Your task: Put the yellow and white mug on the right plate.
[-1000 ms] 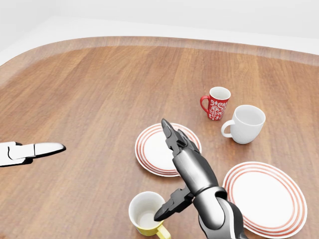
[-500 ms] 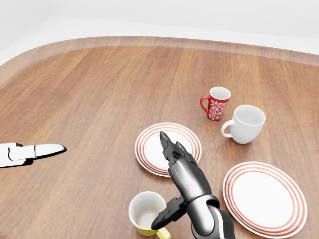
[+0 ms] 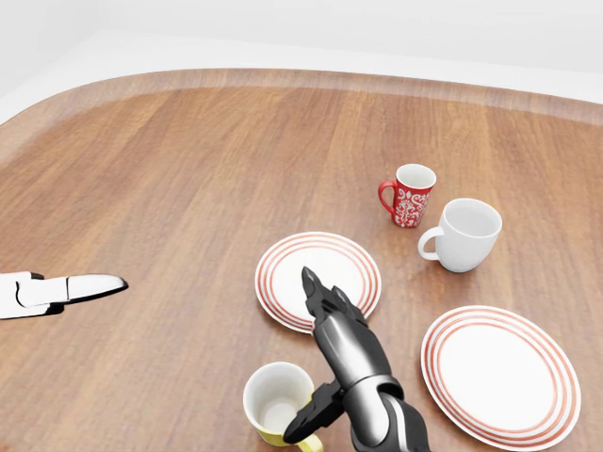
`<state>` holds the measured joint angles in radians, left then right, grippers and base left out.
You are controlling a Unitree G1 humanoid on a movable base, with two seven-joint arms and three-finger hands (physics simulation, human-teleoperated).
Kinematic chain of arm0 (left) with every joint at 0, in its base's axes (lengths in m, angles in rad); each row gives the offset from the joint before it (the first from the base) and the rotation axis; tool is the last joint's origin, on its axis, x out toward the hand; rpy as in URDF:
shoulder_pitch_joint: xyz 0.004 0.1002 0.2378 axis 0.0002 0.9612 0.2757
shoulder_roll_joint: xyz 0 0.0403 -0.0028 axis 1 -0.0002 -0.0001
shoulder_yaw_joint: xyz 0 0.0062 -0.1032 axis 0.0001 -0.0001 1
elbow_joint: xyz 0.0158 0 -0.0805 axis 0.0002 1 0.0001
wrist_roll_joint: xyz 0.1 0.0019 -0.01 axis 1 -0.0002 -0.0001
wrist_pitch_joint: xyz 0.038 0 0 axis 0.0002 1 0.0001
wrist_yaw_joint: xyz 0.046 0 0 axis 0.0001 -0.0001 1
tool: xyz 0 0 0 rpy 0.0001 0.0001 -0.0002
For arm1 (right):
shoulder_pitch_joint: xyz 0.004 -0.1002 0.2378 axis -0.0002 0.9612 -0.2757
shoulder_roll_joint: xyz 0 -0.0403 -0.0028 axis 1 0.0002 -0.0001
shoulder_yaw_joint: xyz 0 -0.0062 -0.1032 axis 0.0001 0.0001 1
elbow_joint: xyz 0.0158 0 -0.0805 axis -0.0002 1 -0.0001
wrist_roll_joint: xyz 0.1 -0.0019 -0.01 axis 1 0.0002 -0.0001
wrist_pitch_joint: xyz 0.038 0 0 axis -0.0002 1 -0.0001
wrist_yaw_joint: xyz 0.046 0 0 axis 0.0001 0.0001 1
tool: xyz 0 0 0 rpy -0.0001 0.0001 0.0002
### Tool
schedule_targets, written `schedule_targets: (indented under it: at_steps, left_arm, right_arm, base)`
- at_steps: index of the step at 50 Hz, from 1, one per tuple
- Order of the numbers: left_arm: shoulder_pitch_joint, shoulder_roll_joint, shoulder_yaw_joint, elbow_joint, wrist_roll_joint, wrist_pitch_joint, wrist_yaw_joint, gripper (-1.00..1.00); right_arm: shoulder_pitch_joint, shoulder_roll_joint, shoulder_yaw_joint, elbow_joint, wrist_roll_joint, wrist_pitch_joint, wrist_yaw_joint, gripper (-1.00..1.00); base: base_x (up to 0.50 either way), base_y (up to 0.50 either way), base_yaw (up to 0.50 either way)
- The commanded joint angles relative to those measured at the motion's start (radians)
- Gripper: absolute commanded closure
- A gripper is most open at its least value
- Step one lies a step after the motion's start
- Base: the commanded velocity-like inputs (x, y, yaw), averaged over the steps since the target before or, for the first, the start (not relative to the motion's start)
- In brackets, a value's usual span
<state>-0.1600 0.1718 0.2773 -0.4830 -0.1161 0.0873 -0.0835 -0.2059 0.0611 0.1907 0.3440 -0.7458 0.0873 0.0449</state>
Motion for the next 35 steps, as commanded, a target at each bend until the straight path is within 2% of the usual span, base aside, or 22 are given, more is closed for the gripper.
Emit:
schedule_targets:
  at_steps: [1,8,16,17,22,35]
  left_arm:
    - [0.001,-0.002,-0.001,-0.006,0.003,0.000,-0.003,-0.88]
    - [-0.002,0.001,0.002,0.007,0.002,0.000,-0.002,-0.89]
    - [0.002,-0.002,-0.001,0.002,0.004,0.000,-0.004,-0.88]
    - [0.003,-0.002,-0.001,0.002,0.004,0.000,-0.005,-0.88]
    - [0.001,0.000,0.001,-0.002,0.003,0.000,-0.005,-0.88]
    - [0.005,-0.004,-0.003,-0.011,0.005,0.000,-0.008,-0.88]
  right_arm:
    - [-0.014,0.012,0.007,0.065,-0.004,0.000,-0.022,-1.00]
    - [-0.003,0.014,0.013,0.068,-0.007,0.000,-0.022,-1.00]
    - [-0.017,0.022,0.012,0.121,0.003,-0.026,-0.032,-1.00]
    - [-0.026,0.023,0.010,0.148,0.010,-0.040,-0.039,-1.00]
    - [-0.006,0.030,0.021,0.112,0.008,-0.025,-0.017,-1.00]
    - [-0.029,0.036,0.023,0.183,0.008,-0.058,-0.033,-1.00]
  base:
    - [0.00,0.00,0.00]
    - [0.00,0.00,0.00]
    - [0.00,0.00,0.00]
    - [0.00,0.00,0.00]
    - [0.00,0.00,0.00]
    - [0.00,0.00,0.00]
